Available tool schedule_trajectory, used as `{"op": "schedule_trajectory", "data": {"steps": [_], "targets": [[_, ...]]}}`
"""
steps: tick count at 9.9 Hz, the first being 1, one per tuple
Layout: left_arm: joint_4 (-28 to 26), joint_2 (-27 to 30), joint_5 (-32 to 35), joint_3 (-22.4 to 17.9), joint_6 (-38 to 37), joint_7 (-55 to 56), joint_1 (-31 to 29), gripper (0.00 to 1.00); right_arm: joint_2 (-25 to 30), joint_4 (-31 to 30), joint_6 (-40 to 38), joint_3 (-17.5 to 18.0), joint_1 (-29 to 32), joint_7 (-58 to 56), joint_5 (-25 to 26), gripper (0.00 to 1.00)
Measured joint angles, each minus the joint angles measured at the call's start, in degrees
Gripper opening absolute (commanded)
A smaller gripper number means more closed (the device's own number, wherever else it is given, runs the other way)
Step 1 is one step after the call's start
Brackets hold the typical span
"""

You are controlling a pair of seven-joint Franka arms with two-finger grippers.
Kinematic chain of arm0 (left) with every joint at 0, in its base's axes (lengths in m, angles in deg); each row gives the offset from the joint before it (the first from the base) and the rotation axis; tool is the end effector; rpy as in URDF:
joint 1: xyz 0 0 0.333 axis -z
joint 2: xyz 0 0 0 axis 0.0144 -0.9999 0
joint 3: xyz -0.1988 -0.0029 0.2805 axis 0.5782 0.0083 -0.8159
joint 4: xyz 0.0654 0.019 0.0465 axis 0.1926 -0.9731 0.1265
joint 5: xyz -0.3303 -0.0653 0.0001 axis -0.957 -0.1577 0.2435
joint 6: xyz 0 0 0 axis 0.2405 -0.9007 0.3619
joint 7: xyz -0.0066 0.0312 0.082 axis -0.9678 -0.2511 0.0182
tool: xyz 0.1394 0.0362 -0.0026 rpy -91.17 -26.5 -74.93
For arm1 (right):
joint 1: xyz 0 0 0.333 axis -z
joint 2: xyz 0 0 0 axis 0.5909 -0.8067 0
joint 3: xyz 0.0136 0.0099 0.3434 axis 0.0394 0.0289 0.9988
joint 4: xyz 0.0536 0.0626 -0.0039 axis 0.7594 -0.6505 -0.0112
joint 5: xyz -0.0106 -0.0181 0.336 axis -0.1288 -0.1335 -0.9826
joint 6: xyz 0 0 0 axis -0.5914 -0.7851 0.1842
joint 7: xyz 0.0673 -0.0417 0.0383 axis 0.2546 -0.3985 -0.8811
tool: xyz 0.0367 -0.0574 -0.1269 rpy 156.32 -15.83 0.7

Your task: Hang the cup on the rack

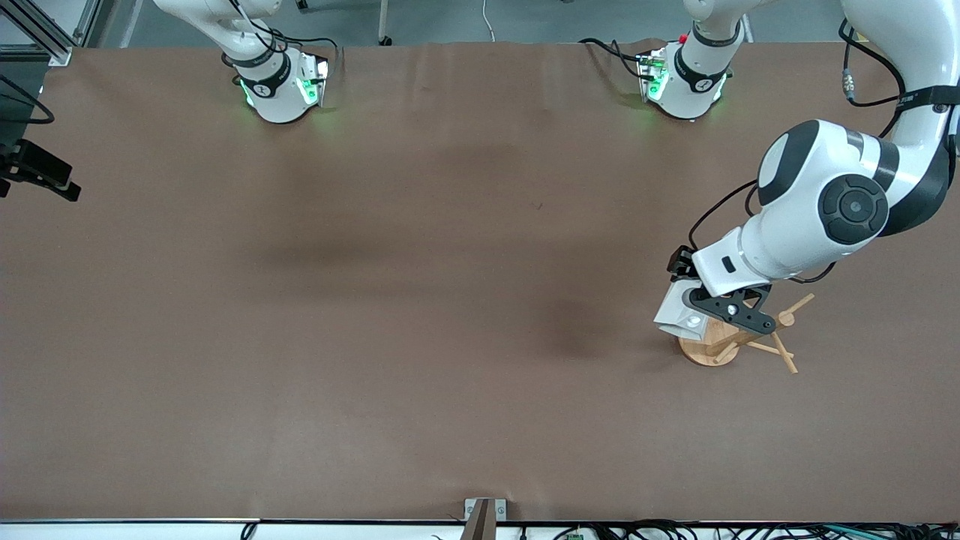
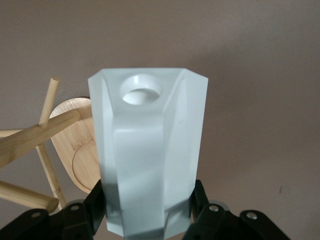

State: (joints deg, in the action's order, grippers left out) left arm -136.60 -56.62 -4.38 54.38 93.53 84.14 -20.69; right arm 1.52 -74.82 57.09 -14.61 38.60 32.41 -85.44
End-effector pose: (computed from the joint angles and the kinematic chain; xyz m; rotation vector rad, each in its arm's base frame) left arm 0.5721 -0.1393 0.4397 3.0115 -0.6029 -0.1164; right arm 0.4946 -0.0356 0.6478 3.1184 -0.1207 0.0167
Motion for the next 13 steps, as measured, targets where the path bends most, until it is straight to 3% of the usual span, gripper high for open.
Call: {"op": "schedule_trajectory", "data": {"steps": [3,13], "targets": [[-2.39,1.93,-0.06,0.07,-0.19,0.56,-1.19,0.38,1.88,-3.44,2.14,-1.51,-0.78,1.25,0.0,0.99],[-5.16,2.99,-0.09,0.1,-0.15,-3.69,-5.66,0.38,2.18,-3.97,2.34,-2.08,-4.03,1.15,-0.03,0.99]]}}
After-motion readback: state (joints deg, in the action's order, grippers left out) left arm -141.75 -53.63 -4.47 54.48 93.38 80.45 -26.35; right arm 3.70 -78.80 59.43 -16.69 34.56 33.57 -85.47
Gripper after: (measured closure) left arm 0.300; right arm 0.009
